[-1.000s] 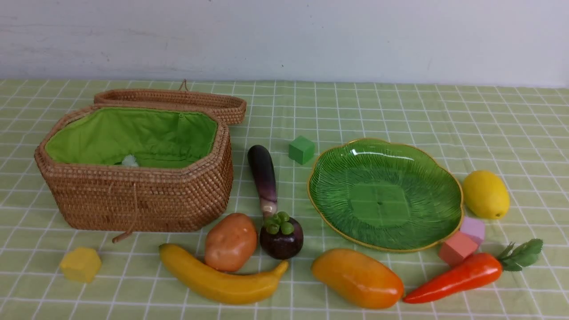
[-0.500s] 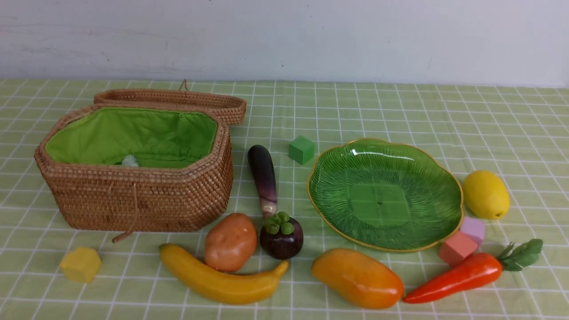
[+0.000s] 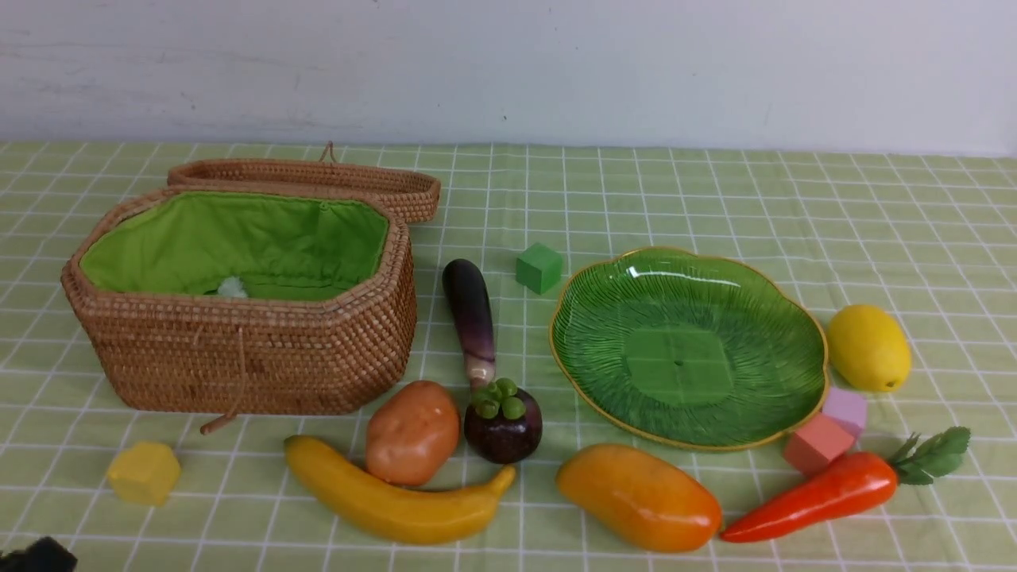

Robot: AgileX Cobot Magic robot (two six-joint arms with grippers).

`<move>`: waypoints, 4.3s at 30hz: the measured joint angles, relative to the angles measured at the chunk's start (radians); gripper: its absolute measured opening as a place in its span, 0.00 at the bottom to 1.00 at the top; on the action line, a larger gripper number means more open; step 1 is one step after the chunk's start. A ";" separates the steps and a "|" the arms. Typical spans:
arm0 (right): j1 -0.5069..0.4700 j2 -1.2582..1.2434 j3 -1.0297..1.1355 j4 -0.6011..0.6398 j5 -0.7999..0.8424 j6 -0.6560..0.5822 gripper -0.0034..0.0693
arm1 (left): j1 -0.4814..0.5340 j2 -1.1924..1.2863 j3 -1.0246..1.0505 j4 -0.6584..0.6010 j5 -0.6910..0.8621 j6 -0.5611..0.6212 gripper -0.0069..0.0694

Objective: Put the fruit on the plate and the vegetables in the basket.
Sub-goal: Use the left arm to grab a banana and put it into the right plate

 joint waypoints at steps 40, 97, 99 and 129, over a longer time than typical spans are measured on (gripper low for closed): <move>0.011 0.082 -0.266 0.487 0.175 0.109 0.20 | -0.048 0.521 -0.729 -0.143 0.821 0.576 0.07; 0.462 0.517 -1.311 0.261 0.897 -0.147 0.18 | -0.518 1.811 -1.141 0.288 0.559 1.339 0.72; 0.462 0.517 -1.311 0.261 0.897 -0.147 0.18 | -0.519 1.827 -1.145 0.311 0.546 1.339 0.68; 0.462 0.516 -1.311 0.277 0.897 -0.133 0.19 | -0.519 1.481 -1.145 0.182 0.882 1.144 0.50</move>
